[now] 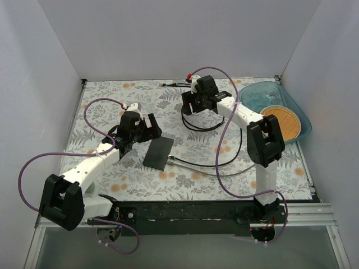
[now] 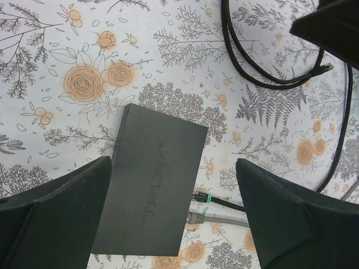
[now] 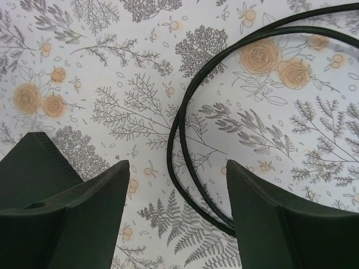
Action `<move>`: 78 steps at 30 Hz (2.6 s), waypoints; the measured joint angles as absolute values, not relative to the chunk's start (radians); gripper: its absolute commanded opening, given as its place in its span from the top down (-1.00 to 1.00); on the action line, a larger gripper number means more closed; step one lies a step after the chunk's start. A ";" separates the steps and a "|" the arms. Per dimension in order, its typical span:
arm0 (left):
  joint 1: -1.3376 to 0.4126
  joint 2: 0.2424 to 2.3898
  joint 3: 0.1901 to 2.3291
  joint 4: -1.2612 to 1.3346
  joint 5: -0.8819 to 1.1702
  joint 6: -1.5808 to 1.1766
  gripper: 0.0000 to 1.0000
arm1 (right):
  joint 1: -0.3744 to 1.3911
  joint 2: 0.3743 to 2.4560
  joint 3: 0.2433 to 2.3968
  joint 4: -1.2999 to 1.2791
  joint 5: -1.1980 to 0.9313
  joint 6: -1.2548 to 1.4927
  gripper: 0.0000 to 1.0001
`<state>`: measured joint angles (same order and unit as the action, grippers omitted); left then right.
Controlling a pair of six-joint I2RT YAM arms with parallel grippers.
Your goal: Insert the plug into the switch port
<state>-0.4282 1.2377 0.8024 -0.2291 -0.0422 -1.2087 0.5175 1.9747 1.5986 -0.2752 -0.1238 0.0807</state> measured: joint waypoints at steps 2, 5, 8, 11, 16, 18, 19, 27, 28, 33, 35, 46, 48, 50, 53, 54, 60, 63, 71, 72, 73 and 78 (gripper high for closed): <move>-0.428 1.236 0.798 -0.228 -0.042 -1.209 -0.86 | 0.517 2.044 1.665 -0.294 -0.132 0.080 -0.43; -0.428 1.230 0.782 -0.228 -0.041 -1.212 -0.87 | 0.518 2.132 1.741 -0.321 -0.134 0.080 -0.29; -0.428 1.228 0.770 -0.229 -0.037 -1.214 -0.87 | 0.521 2.200 1.796 -0.352 -0.135 0.081 -0.23; -0.428 1.227 0.760 -0.228 -0.033 -1.219 -0.87 | 0.529 2.243 1.823 -0.374 -0.124 0.082 -0.15; -0.428 1.227 0.757 -0.228 -0.017 -1.227 -0.87 | 0.568 2.278 1.832 -0.402 -0.067 0.084 -0.01; -0.428 1.227 0.756 -0.226 -0.015 -1.231 -0.87 | 0.586 2.291 1.835 -0.404 -0.048 0.086 0.24; -0.428 1.227 0.754 -0.225 -0.014 -1.232 -0.87 | 0.593 2.298 1.837 -0.406 -0.039 0.086 0.48; -0.428 1.225 0.743 -0.227 -0.010 -1.235 -0.87 | 0.623 2.311 1.858 -0.405 0.017 0.081 0.97; -0.428 1.224 0.743 -0.228 -0.010 -1.235 -0.87 | 0.623 2.310 1.858 -0.405 0.020 0.080 0.97; -0.428 1.213 0.738 -0.228 -0.010 -1.235 -0.88 | 0.619 2.263 1.796 -0.379 0.019 0.080 0.97; -0.428 1.212 0.730 -0.228 -0.010 -1.235 -0.88 | 0.613 2.189 1.729 -0.364 0.011 0.084 0.97; -0.428 1.210 0.711 -0.232 -0.010 -1.235 -0.88 | 0.507 1.537 1.372 -0.112 -0.063 0.125 0.97; -0.428 1.209 0.709 -0.230 -0.009 -1.236 -0.88 | 0.505 1.477 1.355 -0.101 -0.080 0.109 0.97; -0.428 1.209 0.705 -0.224 0.002 -1.238 -0.88 | 0.507 1.450 1.344 -0.101 -0.108 0.084 0.97; -0.428 1.210 0.699 -0.216 0.015 -1.242 -0.88 | 0.511 1.456 1.318 -0.123 -0.160 0.039 0.97; -0.428 1.210 0.698 -0.212 0.022 -1.244 -0.88 | 0.513 1.470 1.302 -0.143 -0.190 0.020 0.97; -0.428 1.210 0.698 -0.201 0.042 -1.250 -0.88 | 0.526 1.544 1.159 -0.216 -0.324 -0.035 0.97; -0.428 1.210 0.697 -0.201 0.044 -1.253 -0.88 | 0.546 1.546 1.092 -0.248 -0.362 -0.052 0.97; -0.428 1.223 0.695 -0.196 0.046 -1.257 -0.88 | 0.606 1.523 1.015 -0.275 -0.395 -0.084 -0.18; -0.428 1.223 0.694 -0.195 0.046 -1.257 -0.89 | 0.609 1.518 1.009 -0.279 -0.393 -0.086 -0.25; -0.428 1.224 0.694 -0.195 0.047 -1.257 -0.89 | 0.610 1.512 1.003 -0.279 -0.387 -0.088 -0.39; -0.428 1.228 0.694 -0.185 0.053 -1.257 -0.89 | 0.609 1.479 1.002 -0.259 -0.319 -0.065 -0.55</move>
